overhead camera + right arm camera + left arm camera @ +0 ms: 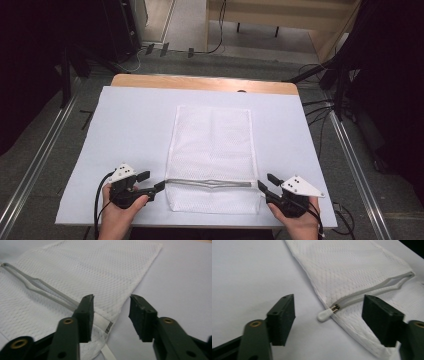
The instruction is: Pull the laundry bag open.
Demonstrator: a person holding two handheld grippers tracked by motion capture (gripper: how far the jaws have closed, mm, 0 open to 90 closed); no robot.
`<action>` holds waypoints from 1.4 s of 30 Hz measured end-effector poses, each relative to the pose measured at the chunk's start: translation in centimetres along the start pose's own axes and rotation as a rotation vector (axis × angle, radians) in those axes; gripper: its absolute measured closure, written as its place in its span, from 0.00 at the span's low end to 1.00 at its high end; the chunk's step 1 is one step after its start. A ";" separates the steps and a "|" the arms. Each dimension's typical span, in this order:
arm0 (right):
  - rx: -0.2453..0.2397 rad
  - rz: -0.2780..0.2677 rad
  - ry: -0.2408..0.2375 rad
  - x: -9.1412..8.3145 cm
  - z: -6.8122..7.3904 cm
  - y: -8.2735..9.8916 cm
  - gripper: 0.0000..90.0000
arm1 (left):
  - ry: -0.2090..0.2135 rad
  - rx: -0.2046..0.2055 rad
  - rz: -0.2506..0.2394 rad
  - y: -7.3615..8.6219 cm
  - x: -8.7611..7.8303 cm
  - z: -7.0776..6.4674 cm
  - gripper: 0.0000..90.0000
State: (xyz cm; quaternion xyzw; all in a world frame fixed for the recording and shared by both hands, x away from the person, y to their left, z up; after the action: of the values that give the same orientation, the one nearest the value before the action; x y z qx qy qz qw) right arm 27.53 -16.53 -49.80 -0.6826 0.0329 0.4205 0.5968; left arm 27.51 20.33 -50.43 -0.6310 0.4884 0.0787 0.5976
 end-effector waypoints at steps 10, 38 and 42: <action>0.069 -0.006 0.029 -0.7 -2.6 0.2 0.32 | -0.035 0.040 -0.061 -0.3 -1.4 1.4 0.15; 0.201 -0.052 0.117 -3.9 -10.2 2.5 0.16 | -0.198 0.002 -0.125 0.2 -5.2 8.1 0.02; 0.223 -0.058 0.136 -4.1 -11.0 2.7 0.16 | -0.208 -0.014 -0.131 0.2 -5.5 8.8 0.02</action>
State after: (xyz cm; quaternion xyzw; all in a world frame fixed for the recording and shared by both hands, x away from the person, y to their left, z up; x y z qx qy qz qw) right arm 29.24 -28.47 -50.15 -0.6396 0.1003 0.3493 0.6773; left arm 28.81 30.55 -49.23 -0.6541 0.3808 0.1079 0.6446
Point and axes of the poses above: each handheld gripper's, and its own axes: x roughly forward along the jaws, y roughly out of its underside, z roughly to its left, the point moved 8 cm from there along x, roughly forward along the jaws, and after that the axes turned 8 degrees about z, right-handed, at the moved point
